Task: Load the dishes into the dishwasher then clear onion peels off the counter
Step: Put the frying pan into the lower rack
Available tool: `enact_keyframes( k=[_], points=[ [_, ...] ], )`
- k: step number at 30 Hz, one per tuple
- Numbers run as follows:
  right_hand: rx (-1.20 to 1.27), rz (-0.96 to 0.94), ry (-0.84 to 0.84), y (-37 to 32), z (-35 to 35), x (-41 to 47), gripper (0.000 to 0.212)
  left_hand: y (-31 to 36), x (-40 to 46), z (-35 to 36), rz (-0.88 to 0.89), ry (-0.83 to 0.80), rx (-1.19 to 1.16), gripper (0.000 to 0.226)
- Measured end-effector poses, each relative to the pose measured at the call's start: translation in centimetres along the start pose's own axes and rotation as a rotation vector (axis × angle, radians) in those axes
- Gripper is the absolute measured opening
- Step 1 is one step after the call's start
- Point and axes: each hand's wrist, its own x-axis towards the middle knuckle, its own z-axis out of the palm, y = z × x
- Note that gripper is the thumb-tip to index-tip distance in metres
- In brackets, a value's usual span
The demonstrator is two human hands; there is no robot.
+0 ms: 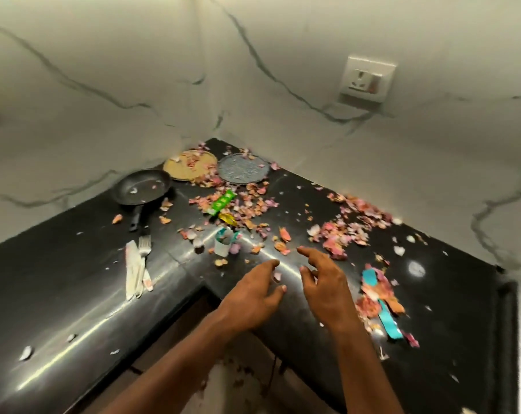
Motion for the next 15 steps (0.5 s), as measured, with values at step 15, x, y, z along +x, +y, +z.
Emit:
enact_keyframes(
  k=[15],
  points=[
    [0.107, -0.079, -0.153, -0.3, 3.0, 6.0, 0.048, -3.7, 3.7, -5.4, -0.241, 0.251, -0.155, 0.049]
  ],
)
